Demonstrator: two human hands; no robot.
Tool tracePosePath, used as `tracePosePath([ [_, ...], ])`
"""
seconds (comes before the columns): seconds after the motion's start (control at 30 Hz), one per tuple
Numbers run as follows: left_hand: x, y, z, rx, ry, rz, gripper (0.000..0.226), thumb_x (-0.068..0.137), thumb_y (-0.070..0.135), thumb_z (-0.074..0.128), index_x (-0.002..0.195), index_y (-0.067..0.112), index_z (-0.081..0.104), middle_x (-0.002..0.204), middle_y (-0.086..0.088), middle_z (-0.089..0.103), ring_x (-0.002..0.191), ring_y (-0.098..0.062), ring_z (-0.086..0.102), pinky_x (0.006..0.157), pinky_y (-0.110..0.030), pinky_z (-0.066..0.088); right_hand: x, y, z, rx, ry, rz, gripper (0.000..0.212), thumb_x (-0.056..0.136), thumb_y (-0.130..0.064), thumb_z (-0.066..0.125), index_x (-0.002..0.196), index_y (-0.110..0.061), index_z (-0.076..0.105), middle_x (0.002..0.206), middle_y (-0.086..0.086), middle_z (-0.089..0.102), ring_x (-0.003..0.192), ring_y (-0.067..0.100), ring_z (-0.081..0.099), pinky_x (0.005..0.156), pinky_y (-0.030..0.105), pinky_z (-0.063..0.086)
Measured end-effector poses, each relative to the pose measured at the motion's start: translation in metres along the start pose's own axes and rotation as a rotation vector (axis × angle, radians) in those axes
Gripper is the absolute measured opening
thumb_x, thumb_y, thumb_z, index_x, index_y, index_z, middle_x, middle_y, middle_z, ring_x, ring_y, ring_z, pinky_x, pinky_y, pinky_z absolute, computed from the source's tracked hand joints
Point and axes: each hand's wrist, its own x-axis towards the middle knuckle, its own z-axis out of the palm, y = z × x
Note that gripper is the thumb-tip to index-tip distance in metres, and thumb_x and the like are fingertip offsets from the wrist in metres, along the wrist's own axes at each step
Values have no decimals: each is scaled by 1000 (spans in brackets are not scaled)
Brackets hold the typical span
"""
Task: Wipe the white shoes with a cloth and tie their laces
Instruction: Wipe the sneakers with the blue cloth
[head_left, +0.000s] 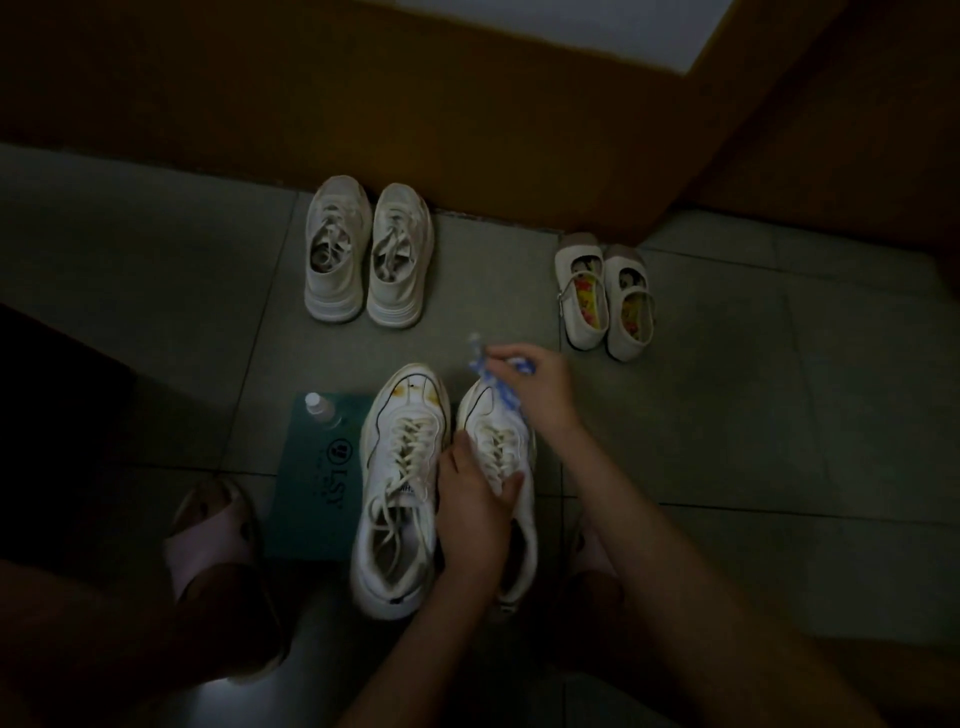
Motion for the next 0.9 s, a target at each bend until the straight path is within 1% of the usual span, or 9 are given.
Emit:
tracePosePath([
  [0.07, 3, -1, 2, -22, -43, -25, 75, 86, 41, 59, 145, 10, 25, 146, -9, 33, 136, -22, 30, 110, -27, 19, 7, 1, 15, -268, -235, -85, 15, 82, -9, 68, 95, -2, 72, 95, 13, 68, 98, 23, 54, 88, 23, 42],
  [0.13, 9, -4, 5, 28, -83, -40, 77, 87, 45, 55, 146, 9, 22, 149, -9, 29, 138, -23, 27, 112, -29, 16, 8, 12, 23, -598, -380, -189, 15, 83, -19, 67, 94, -12, 74, 98, 4, 67, 110, 25, 44, 98, 31, 27],
  [0.23, 13, -5, 9, 59, -102, -62, 73, 90, 42, 52, 145, 6, 23, 149, -8, 28, 138, -22, 27, 111, -25, 13, 9, 13, 21, -793, -392, -262, 13, 86, -27, 62, 91, -21, 73, 103, -2, 66, 112, 22, 38, 94, 30, 19],
  [0.4, 1, 4, 4, 34, 37, -3, 68, 89, 37, 56, 146, 13, 25, 146, -7, 36, 135, -19, 33, 110, -26, 21, 29, 10, 16, -863, -347, -211, 13, 86, -26, 61, 86, -20, 73, 100, 2, 67, 108, 26, 43, 94, 33, 29],
  [0.53, 1, 5, 1, 15, 35, 11, 64, 91, 33, 54, 145, 14, 25, 146, -6, 35, 135, -18, 32, 110, -23, 19, 45, 19, 13, -776, -298, -106, 15, 83, -24, 66, 79, -12, 74, 87, 9, 71, 90, 26, 60, 96, 34, 41],
  [0.6, -1, 5, 0, 14, 41, 30, 63, 91, 32, 55, 144, 14, 27, 145, -6, 36, 135, -18, 32, 109, -21, 19, 43, 23, 8, -641, -245, -31, 20, 81, -17, 67, 63, -8, 67, 69, 8, 65, 73, 23, 59, 73, 31, 48],
  [0.67, -1, 6, 1, 2, 27, 46, 62, 91, 30, 55, 144, 13, 28, 144, -7, 36, 134, -18, 33, 107, -19, 18, 37, 26, 1, -472, -162, 23, 33, 82, -12, 67, 52, -11, 53, 57, 3, 52, 60, 17, 51, 60, 27, 39],
  [0.83, -3, 9, -1, -55, 4, 50, 60, 91, 27, 56, 143, 11, 30, 143, -11, 36, 134, -21, 32, 106, -18, 17, 21, 35, -13, -150, 62, 221, 10, 87, -12, 63, 83, -4, 67, 71, 2, 58, 59, 6, 50, 46, 8, 39],
  [0.9, -3, 8, -1, -62, -1, 41, 61, 90, 26, 58, 143, 11, 31, 143, -11, 37, 134, -22, 33, 106, -18, 17, 15, 43, -19, -117, 124, 241, 11, 87, -14, 64, 89, -5, 67, 81, 2, 61, 67, 7, 54, 51, 10, 42],
])
